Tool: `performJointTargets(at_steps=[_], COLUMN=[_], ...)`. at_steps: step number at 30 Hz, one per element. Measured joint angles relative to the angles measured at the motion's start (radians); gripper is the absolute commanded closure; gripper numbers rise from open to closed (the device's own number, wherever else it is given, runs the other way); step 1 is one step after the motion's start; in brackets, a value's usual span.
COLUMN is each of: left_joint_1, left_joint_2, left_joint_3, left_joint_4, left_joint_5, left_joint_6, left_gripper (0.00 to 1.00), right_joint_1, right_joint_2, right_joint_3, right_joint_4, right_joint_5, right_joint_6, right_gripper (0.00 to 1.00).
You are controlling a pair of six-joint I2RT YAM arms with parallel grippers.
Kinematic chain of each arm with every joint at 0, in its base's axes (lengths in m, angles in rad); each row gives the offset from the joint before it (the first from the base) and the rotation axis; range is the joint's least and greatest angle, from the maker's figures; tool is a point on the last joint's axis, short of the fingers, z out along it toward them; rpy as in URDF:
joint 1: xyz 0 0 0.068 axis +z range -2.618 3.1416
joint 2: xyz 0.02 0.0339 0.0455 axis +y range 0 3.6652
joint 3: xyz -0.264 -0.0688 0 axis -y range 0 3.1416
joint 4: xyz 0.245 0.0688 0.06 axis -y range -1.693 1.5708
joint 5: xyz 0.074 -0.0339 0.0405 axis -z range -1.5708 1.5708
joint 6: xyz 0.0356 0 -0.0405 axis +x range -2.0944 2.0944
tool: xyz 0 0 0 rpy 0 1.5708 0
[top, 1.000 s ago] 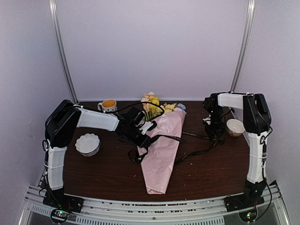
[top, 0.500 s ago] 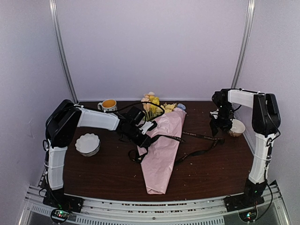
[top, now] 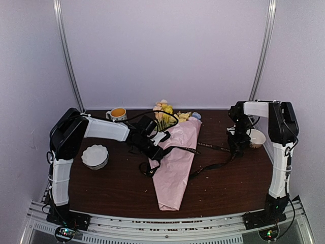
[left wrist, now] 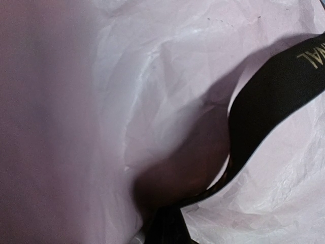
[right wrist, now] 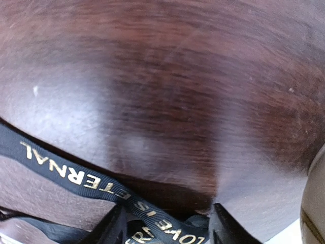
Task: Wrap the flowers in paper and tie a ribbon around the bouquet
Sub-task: Pick up the right side of the ribbon from the center of the board.
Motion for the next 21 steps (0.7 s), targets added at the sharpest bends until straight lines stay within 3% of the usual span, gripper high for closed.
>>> performJointTargets(at_steps=[4, 8, 15, 21], left_joint_1=[0.001, 0.001, 0.001, 0.002], left_joint_2=[0.002, 0.004, 0.007, 0.010], left_joint_3=[0.002, 0.003, 0.009, 0.021], left_joint_4=[0.000, -0.001, -0.007, -0.021], left_joint_5=[0.002, 0.003, 0.005, 0.011], left_joint_6=[0.000, 0.000, 0.000, 0.003], left_gripper=[1.00, 1.00, 1.00, 1.00], right_joint_1=[0.000, 0.000, 0.000, 0.000], right_joint_2=[0.003, 0.003, -0.025, -0.177], right_joint_3=[0.005, 0.013, 0.018, 0.010], right_joint_4=[-0.008, -0.007, 0.001, 0.021], right_joint_5=[-0.016, -0.024, -0.036, -0.060], right_joint_6=[-0.003, -0.007, 0.000, 0.014], right_gripper=[0.63, 0.81, 1.00, 1.00])
